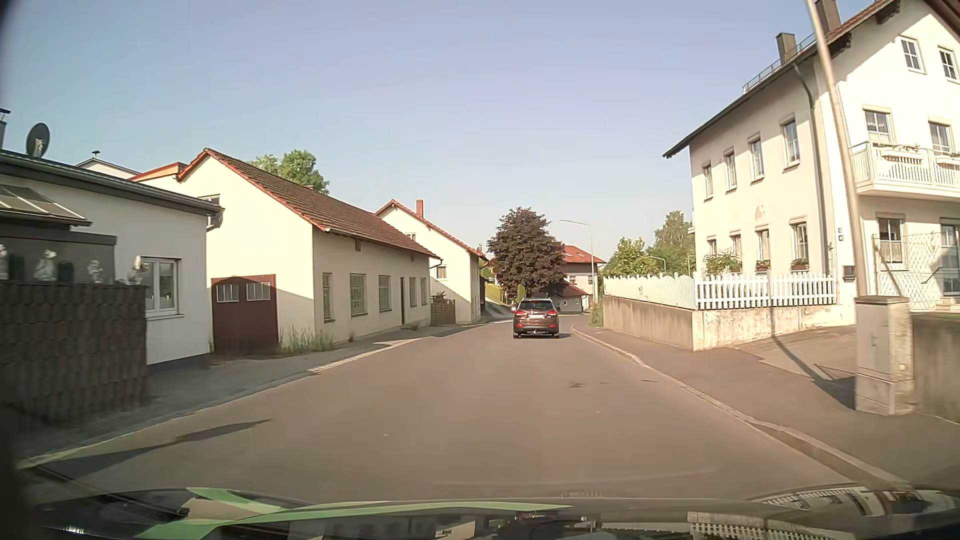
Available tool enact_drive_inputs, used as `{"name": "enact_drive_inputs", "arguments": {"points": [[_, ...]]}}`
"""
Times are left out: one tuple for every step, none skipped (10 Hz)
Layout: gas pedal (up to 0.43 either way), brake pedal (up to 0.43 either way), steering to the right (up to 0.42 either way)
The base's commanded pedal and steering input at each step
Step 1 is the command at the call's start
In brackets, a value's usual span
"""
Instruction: Follow the waypoints while adhering to traffic rules and regulations
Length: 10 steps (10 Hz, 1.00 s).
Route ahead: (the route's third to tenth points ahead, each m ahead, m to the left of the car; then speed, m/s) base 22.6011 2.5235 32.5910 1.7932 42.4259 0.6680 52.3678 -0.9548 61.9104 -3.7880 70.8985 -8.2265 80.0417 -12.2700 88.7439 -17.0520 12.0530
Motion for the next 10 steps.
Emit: {"name": "enact_drive_inputs", "arguments": {"points": [[0.000,0.000,-0.003],[0.000,0.000,-0.002],[0.000,0.000,0.002],[0.000,0.000,0.004],[0.000,0.000,0.004],[0.000,0.000,0.004],[0.000,0.000,0.004],[0.008,0.000,0.004],[0.008,0.000,0.004],[0.008,0.000,0.004]]}}
